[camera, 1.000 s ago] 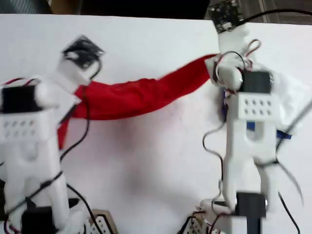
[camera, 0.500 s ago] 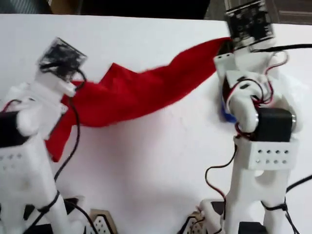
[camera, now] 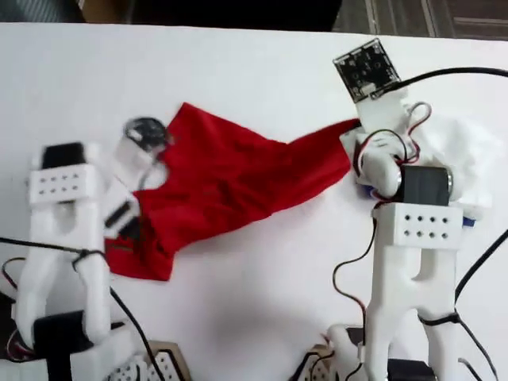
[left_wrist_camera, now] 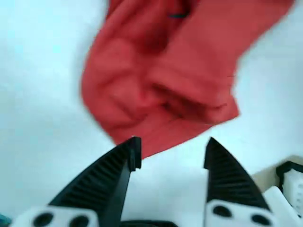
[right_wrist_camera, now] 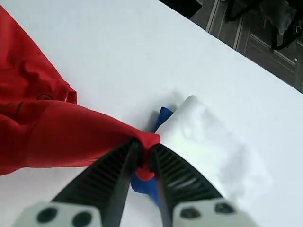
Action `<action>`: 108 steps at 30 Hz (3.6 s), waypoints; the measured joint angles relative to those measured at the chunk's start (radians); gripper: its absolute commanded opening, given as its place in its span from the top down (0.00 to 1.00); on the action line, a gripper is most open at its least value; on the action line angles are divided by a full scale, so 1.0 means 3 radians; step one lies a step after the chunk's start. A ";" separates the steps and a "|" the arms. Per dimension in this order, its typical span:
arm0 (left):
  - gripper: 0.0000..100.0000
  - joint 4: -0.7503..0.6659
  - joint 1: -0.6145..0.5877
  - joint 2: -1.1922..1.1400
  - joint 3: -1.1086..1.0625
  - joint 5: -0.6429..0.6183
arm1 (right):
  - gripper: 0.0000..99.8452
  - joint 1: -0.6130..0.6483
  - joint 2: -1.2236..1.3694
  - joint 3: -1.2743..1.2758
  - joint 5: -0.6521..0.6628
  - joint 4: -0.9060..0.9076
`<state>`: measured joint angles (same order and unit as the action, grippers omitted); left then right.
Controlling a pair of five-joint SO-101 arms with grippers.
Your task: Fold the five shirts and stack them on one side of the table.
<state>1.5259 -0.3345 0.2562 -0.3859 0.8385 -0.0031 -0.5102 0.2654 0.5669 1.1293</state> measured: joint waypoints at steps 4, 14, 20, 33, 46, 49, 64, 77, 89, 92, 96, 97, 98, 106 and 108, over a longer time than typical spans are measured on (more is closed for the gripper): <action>0.74 0.0199 -0.0036 -0.0061 0.0619 -0.0066 | 0.98 -0.0041 0.0005 0.0000 0.0015 -0.0056; 0.74 -0.0460 0.0593 -0.0890 0.0578 -0.0409 | 0.98 -0.0148 0.0005 0.0000 0.0015 0.0046; 0.74 -0.0614 0.0614 -0.2056 0.1048 -0.0430 | 0.98 -0.0153 0.0005 0.0000 0.0015 0.0184; 0.74 0.0276 0.0517 -0.4245 0.4930 -0.1320 | 0.98 -0.0031 0.0005 0.0353 0.0015 0.0189; 0.74 0.0813 0.0517 -0.4020 0.5923 -0.1417 | 0.98 -0.0031 0.0005 0.0363 0.0015 0.0118; 0.74 0.0813 0.0639 -0.3662 0.5207 -0.1181 | 0.98 -0.0031 0.0005 0.0363 0.0015 0.0082; 0.78 -0.0072 0.1862 -0.1626 0.1534 -0.0808 | 0.98 -0.0153 0.0005 0.0363 0.0015 0.0077; 0.78 -0.1412 0.1698 -0.1678 0.0384 -0.1059 | 0.98 -0.0425 0.0005 0.0363 0.0015 0.0077; 0.97 -0.1110 0.1171 -0.1892 0.1314 -0.1115 | 0.98 -0.0445 0.0005 0.0363 0.0015 0.0077; 0.97 -0.0747 0.1171 -0.1887 0.1759 -0.1130 | 0.98 -0.0419 0.0005 0.0363 0.0015 0.0026; 0.97 -0.0189 0.1171 -0.1887 0.2342 -0.1130 | 0.98 -0.0189 0.0005 0.0552 0.0015 -0.0087; 0.97 -0.0046 0.1176 -0.1887 0.2455 -0.1130 | 0.98 -0.0097 0.0005 0.0650 0.0015 -0.0123; 0.97 0.0102 0.1181 -0.1887 0.2527 -0.1130 | 0.97 -0.0005 0.0005 0.0767 0.0015 -0.0159; 0.94 0.0368 0.1008 -0.1944 0.2388 -0.0992 | 0.62 0.0317 0.0005 0.1678 0.0015 -0.0368; 0.89 0.0286 0.0890 -0.2025 0.2342 -0.0926 | 0.63 0.0281 0.0015 0.1795 0.0015 -0.0517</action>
<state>1.6118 -0.0675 -0.3514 0.3168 0.5608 0.0813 -0.5056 0.8040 0.5715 0.9743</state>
